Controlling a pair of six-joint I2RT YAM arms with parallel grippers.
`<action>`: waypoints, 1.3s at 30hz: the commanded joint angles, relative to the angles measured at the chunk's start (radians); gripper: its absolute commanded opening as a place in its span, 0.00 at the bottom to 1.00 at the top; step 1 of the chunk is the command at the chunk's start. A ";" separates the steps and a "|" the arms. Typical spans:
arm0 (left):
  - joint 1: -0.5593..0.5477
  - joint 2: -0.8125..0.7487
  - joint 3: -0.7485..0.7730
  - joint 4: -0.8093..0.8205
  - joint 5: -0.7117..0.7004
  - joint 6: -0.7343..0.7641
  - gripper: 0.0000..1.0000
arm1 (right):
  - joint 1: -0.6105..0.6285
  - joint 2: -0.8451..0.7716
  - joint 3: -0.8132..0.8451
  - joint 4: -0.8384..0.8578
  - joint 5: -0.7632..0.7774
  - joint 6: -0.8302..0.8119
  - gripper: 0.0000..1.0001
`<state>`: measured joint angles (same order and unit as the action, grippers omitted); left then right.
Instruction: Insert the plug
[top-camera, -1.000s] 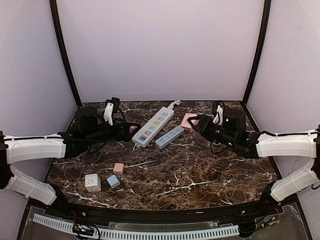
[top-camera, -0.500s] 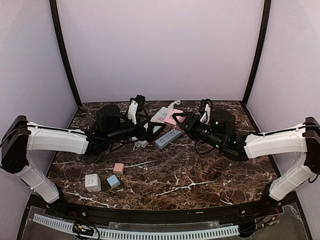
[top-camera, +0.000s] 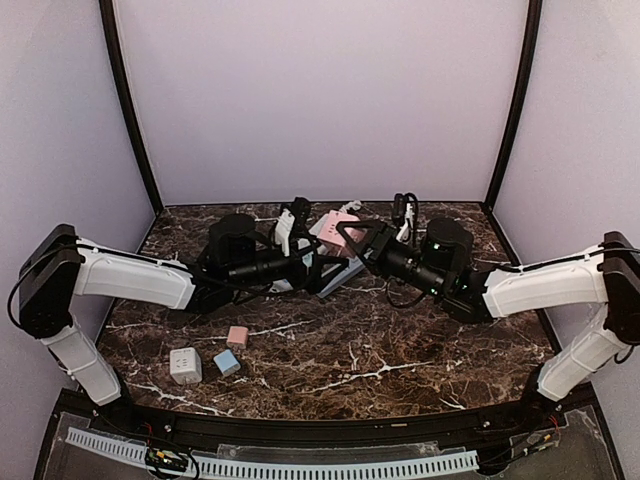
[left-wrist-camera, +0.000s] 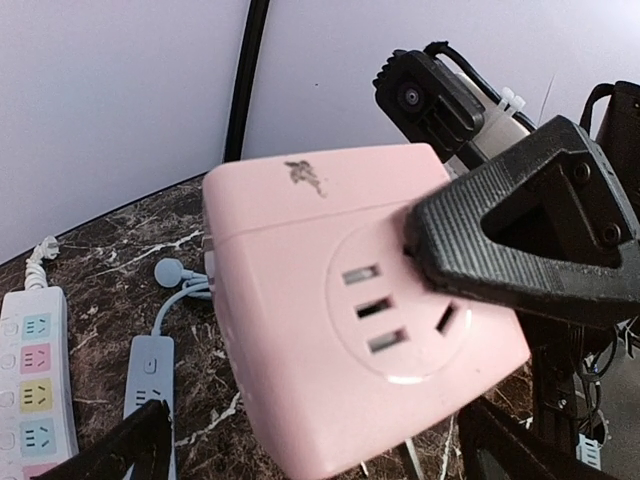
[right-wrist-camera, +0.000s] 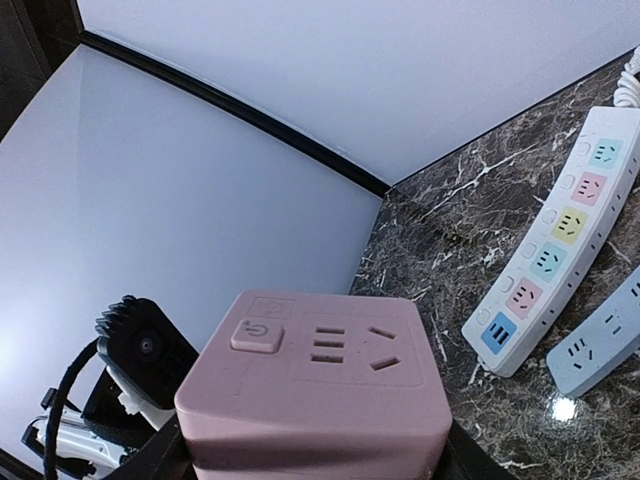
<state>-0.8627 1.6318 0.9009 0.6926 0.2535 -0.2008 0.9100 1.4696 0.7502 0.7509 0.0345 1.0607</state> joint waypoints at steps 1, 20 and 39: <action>-0.009 0.017 0.009 0.096 0.025 0.038 1.00 | 0.009 0.004 -0.024 0.150 -0.048 0.033 0.49; -0.066 0.065 -0.040 0.332 -0.252 0.280 0.98 | 0.005 -0.036 -0.095 0.216 -0.097 0.238 0.49; -0.071 0.019 -0.090 0.379 -0.386 0.217 0.44 | 0.003 -0.035 -0.109 0.221 -0.096 0.235 0.49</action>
<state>-0.9710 1.7027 0.8455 1.0157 -0.0017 0.0547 0.9054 1.4639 0.6590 0.9184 -0.0353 1.3109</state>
